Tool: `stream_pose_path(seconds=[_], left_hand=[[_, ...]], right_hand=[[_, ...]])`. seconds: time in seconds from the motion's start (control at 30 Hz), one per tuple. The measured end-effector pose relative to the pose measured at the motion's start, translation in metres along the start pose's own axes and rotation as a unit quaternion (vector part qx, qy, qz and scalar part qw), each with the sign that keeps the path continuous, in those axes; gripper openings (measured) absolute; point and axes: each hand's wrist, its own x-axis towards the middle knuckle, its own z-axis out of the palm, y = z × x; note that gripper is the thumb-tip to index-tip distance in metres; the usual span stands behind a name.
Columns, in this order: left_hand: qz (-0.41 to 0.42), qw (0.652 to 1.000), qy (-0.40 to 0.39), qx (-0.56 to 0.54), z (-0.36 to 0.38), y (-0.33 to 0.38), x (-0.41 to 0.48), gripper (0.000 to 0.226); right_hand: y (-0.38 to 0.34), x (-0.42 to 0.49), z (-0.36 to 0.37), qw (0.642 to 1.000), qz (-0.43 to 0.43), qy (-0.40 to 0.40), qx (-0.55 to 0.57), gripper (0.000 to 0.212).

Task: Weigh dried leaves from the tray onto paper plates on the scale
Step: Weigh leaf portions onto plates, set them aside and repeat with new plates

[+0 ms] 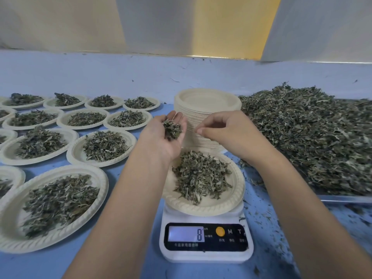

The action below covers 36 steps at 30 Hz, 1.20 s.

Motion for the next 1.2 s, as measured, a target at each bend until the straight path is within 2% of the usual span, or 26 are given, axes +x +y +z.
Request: stream_pose_path(seconds=[0.17,0.47,0.67,1.0,1.2], left_hand=[[-0.008,1.000,0.005,-0.007,-0.002,0.001,0.001,0.035],[-0.003,1.000,0.012,-0.013,-0.003,0.001,0.001,0.034],[-0.006,1.000,0.015,-0.017,-0.003,-0.001,0.000,0.032],[-0.006,1.000,0.020,-0.003,-0.004,-0.001,0.000,0.033],[-0.008,1.000,0.022,0.009,-0.004,-0.002,0.002,0.035]], right_hand=[[-0.001,-0.002,0.001,0.997,0.002,-0.069,-0.017,0.002],[-0.003,-0.005,0.002,0.986,0.009,-0.166,-0.033,0.026],[-0.001,-0.005,0.004,0.973,0.000,-0.215,-0.085,0.033],[0.004,-0.004,0.008,0.979,-0.023,-0.176,-0.098,0.014],[-0.001,-0.003,-0.001,0.996,-0.034,-0.086,0.005,0.014]])
